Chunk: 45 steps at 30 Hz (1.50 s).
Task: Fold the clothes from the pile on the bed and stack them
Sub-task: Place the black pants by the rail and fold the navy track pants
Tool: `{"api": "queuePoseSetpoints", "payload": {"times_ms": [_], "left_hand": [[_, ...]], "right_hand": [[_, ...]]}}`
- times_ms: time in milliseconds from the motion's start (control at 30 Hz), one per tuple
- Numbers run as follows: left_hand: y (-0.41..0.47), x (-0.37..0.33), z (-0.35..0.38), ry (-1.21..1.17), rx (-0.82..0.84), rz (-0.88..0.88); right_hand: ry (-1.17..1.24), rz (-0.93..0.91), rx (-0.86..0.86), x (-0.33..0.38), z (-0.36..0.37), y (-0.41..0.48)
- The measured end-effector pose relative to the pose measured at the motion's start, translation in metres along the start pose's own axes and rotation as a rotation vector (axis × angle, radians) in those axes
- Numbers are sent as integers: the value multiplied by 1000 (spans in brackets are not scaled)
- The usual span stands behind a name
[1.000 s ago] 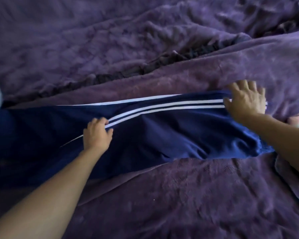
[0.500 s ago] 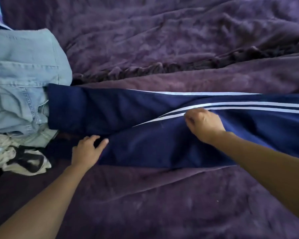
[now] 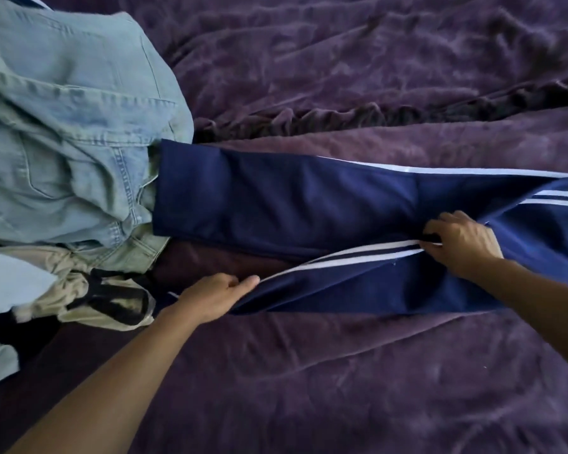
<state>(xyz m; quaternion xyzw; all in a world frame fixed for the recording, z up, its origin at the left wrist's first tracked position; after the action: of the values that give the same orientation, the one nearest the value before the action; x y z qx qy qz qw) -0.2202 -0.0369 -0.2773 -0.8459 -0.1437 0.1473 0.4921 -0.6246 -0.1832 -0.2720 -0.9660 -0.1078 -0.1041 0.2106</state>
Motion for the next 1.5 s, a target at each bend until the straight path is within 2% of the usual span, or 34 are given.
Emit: {"api": "queuePoseSetpoints", "payload": {"times_ms": [67,167,267,433,533,633,700,800,833,900,967,1067,1167,1267,1333,1400,1433,1500], "left_hand": [[0,-2,5,75,-77,38],[-5,-9,13,286,-174,190],[-14,-19,25,366,-282,336],[-27,-7,-17,32,-541,333],[-33,-2,-52,-50,-636,350],[-27,-9,-60,-8,-646,333],[-21,-14,-49,12,-521,296],[-13,-16,-25,324,-404,233],[-11,-13,-26,352,-428,217],[-11,-6,-48,152,-512,194],[-7,4,-90,7,-662,160],[5,12,-163,25,-858,86],[30,17,-210,111,-879,-40],[46,21,-214,159,-814,-160],[50,24,-202,140,-793,-186],[55,28,-190,76,-744,-175],[58,30,-186,24,-728,-167],[61,33,-185,-149,-739,-150]], "right_hand": [[40,6,-77,-4,4,-17],[84,75,-107,-8,8,-29],[146,104,-142,-8,6,-30],[290,175,-231,-4,-16,-10],[367,183,-258,1,-34,13],[415,203,-249,5,-42,37],[415,243,-227,6,-40,49],[398,278,-196,5,-32,59],[394,280,-193,5,-31,61],[380,279,-198,4,-30,64],[365,295,-203,4,-32,69],[320,318,-198,8,-34,81],[290,345,-203,17,-35,90],[212,239,-272,37,-36,86],[141,-19,-350,61,-30,75],[104,-291,-352,93,-13,58],[100,-359,-305,109,0,51],[60,-327,-75,133,28,47]]}}
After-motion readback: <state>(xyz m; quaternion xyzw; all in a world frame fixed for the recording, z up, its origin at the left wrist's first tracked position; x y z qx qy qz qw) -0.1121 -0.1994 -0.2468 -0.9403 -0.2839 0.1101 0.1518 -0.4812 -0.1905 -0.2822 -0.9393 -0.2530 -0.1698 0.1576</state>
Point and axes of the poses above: each hand's wrist, its own y-axis towards the middle knuckle, its own z-axis out of the palm, x = y × z, the point moved 2 cm from there along y, towards the middle knuckle, and after that the axes turned 11 degrees about y, right-handed, at the moved point
